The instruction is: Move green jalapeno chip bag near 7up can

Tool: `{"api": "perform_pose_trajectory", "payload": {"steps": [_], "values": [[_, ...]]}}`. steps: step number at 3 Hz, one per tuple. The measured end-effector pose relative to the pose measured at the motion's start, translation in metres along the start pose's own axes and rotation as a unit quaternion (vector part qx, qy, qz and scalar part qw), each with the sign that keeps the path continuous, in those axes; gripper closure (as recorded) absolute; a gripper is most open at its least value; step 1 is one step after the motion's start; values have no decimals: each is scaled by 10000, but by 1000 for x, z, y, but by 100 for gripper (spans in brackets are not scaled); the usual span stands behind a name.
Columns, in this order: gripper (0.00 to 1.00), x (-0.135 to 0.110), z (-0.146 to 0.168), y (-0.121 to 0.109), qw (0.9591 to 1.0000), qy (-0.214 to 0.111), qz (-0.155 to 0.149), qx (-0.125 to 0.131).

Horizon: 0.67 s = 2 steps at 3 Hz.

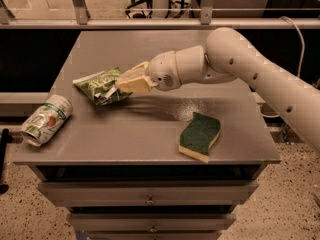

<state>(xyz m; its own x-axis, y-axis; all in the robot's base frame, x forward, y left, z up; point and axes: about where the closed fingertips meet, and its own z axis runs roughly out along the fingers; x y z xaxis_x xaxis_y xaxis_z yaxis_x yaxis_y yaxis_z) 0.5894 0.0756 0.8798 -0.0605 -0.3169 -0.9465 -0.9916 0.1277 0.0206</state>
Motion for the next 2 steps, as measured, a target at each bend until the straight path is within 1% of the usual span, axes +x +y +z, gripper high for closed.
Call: {"api": "perform_pose_trajectory", "payload": {"steps": [1, 2], "values": [[23, 0, 3, 7, 9999, -54, 81, -46], [0, 0, 5, 14, 9998, -114, 150, -69]]}}
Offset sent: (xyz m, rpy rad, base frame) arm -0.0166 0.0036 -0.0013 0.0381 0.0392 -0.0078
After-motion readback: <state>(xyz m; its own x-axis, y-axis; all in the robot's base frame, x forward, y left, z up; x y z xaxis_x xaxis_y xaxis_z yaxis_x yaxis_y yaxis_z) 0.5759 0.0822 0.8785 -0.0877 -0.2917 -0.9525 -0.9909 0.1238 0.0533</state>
